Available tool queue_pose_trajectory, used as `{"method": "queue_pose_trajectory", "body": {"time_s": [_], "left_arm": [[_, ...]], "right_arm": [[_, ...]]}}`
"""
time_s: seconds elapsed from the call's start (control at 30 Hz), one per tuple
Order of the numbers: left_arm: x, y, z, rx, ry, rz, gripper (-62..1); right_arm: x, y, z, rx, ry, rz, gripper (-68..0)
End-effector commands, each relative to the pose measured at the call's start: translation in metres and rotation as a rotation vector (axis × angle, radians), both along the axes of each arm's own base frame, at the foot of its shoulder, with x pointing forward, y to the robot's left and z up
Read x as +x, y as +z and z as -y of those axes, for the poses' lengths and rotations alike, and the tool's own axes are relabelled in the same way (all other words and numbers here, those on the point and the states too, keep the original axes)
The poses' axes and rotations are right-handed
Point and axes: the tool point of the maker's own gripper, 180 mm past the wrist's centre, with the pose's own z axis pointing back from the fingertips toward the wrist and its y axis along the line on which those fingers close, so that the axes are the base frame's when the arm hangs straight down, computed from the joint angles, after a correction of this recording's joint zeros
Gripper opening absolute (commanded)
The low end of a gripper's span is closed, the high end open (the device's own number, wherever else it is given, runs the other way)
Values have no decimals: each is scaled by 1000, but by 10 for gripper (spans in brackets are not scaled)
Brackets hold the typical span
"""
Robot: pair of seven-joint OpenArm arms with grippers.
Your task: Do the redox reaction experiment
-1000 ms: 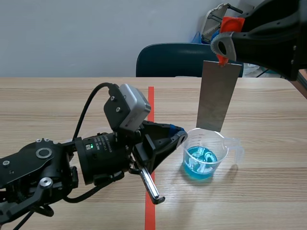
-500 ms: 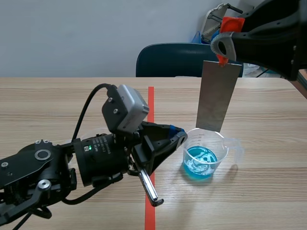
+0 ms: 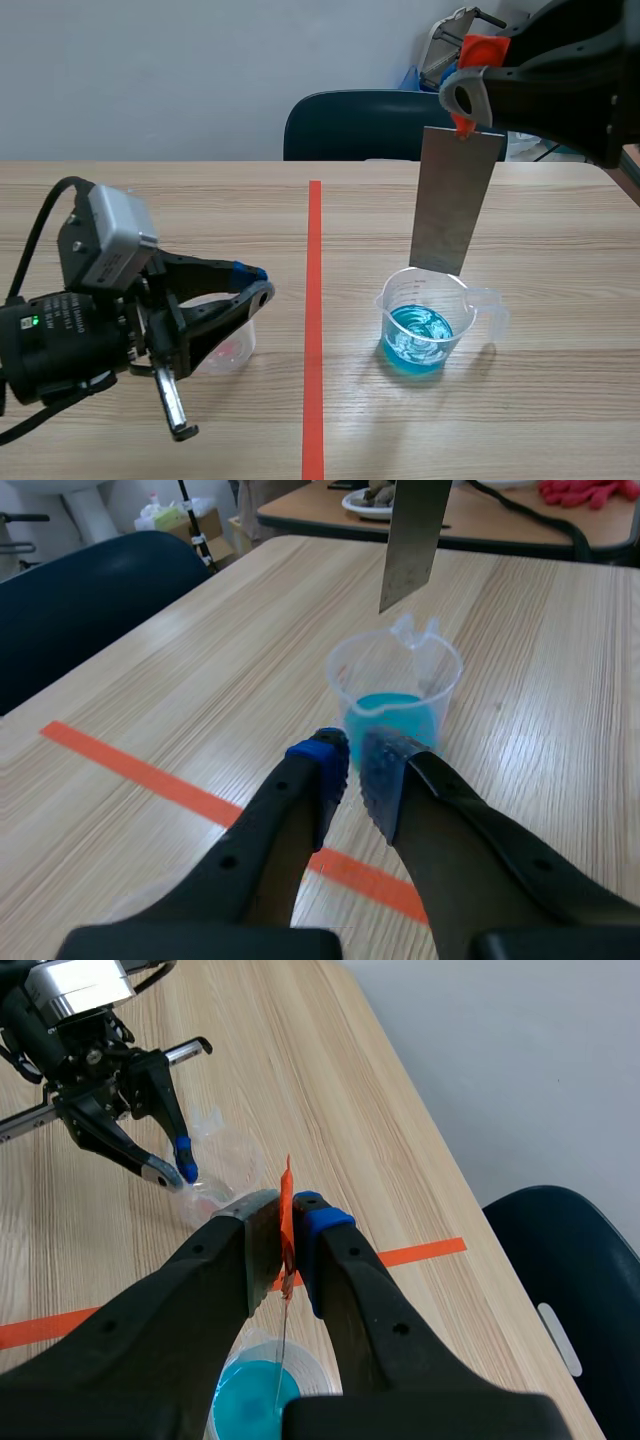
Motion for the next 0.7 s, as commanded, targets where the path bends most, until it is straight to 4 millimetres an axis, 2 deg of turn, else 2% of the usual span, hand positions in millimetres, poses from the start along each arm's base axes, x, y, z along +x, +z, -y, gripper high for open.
{"method": "queue_pose_trajectory", "body": {"time_s": [0.0,0.07,0.2,0.37,0.67], "left_arm": [[-3,11,0,-30,-15,15,-428],[-7,10,-9,-14,-16,11,-314],[-13,15,-26,-23,-10,28,14],[-21,19,-51,-20,3,43,14],[-40,41,-89,-50,-16,91,14]], "right_arm": [[2,12,0,17,5,36,-667],[2,12,0,17,5,36,-667],[2,12,0,17,5,36,-667],[2,12,0,17,5,36,-667],[2,12,0,17,5,36,-667]]}}
